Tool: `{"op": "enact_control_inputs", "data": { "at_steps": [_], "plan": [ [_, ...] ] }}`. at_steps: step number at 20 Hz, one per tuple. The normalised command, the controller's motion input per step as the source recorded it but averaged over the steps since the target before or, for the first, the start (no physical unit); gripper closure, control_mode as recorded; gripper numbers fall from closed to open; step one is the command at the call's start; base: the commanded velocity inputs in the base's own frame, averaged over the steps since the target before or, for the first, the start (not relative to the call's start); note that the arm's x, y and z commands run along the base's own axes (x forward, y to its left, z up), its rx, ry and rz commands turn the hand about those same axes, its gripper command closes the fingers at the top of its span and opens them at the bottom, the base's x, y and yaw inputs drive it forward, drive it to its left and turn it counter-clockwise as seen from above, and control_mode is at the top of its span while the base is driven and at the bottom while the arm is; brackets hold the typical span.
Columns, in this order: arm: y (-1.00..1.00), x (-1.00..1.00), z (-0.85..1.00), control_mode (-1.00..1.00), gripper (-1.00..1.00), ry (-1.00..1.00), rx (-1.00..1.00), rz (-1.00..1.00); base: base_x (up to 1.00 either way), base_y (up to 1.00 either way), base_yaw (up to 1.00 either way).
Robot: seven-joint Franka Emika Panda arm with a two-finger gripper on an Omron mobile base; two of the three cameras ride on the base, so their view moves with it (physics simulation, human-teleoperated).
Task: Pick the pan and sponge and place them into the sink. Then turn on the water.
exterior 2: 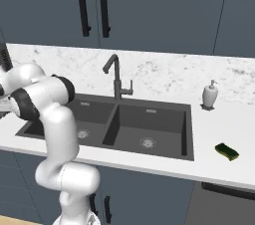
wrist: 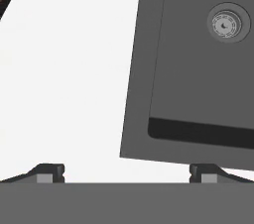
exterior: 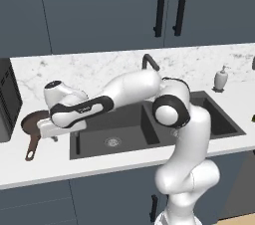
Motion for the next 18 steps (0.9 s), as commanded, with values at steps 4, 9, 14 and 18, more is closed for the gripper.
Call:
{"op": "enact_control_inputs", "data": {
  "at_steps": [4, 9, 14, 18],
  "plan": [
    [0.33, 0.0, -0.18, -1.0, -1.0, 0.0, 0.03, -0.01, 0.0, 0.0, 0.0],
    [0.28, 0.01, -0.14, -1.0, -1.0, 0.0, 0.02, -0.01, 0.0, 0.0, 0.0],
    [0.26, 0.08, -0.13, -1.0, -1.0, 0.0, 0.01, -0.01, 0.0, 0.0, 0.0],
    [0.28, 0.15, -0.17, -1.0, -1.0, 0.0, 0.04, -0.02, 0.0, 0.0, 0.0]
  ]
}}
